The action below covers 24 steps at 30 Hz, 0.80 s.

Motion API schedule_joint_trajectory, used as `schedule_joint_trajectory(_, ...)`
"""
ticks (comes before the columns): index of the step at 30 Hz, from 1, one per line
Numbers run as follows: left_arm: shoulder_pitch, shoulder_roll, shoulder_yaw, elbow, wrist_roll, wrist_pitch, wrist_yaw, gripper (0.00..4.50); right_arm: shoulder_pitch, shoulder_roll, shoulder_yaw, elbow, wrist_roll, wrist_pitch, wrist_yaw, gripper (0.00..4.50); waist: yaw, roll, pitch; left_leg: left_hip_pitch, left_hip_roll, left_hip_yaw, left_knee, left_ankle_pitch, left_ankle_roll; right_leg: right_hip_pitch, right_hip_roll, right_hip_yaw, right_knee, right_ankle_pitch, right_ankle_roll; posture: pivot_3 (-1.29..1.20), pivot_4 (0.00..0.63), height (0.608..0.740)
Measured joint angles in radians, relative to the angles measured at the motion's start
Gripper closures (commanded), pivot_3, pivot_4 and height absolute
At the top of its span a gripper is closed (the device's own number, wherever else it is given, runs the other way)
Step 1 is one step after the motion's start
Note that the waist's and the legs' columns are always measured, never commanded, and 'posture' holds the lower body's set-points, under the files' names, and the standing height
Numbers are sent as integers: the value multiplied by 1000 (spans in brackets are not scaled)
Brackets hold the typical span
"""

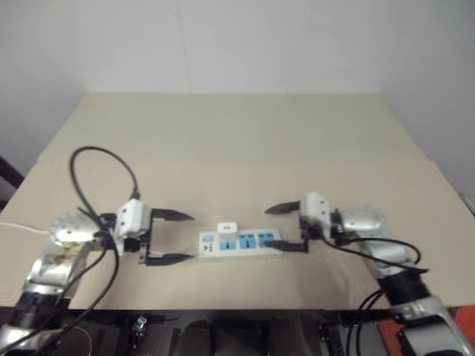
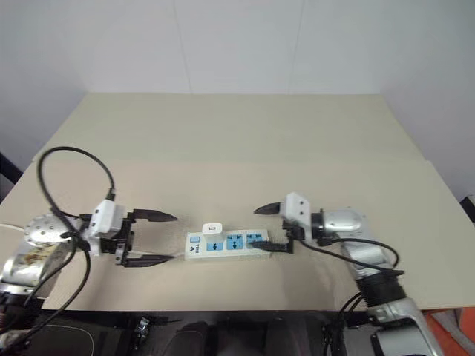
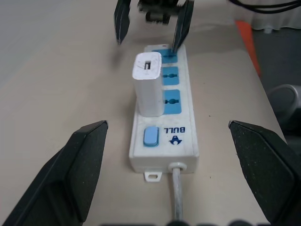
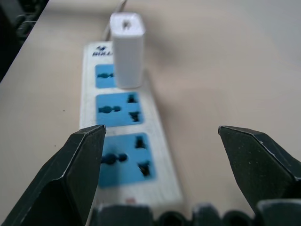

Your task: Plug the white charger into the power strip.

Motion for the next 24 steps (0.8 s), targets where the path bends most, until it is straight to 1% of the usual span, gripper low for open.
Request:
schedule_joint_trajectory(4,54,22,65,-41,-33,25,18,17,52,-79,-103,-88,69,52,0,0,0,0,1,0,0,0,0,0,0,0,0,0,-1,0,0,0,150,740)
schedule_joint_trajectory(10,198,92,168,-79,-57,56,9,17,182,-199,-218,-118,111,83,26,0,-1,0,3,0,0,1,-1,0,0,0,0,0,-2,0,0,0,150,740)
schedule_joint_trajectory(12,224,103,196,-89,-69,68,5,17,200,-218,-241,-123,130,92,32,0,-1,-1,4,0,1,2,0,0,0,0,0,0,-2,-1,0,0,150,740)
schedule_joint_trajectory(15,230,114,221,-93,-76,74,5,17,214,-236,-271,-142,142,107,37,0,0,0,5,1,1,2,0,0,0,1,1,0,-2,-4,4,0,150,740)
schedule_joint_trajectory(17,230,114,224,-94,-76,80,7,17,219,-237,-276,-151,142,110,34,0,0,0,5,1,1,2,0,0,0,1,1,0,-3,-4,4,0,150,740)
schedule_joint_trajectory(19,230,114,223,-97,-78,92,9,17,229,-237,-276,-155,142,112,26,0,0,-1,5,0,1,2,0,0,0,0,1,0,-3,-2,0,0,150,740)
schedule_joint_trajectory(24,225,114,223,-109,-89,103,12,17,238,-237,-276,-169,142,119,21,0,0,-1,6,-1,1,2,0,0,0,0,1,0,-3,-2,1,0,150,740)
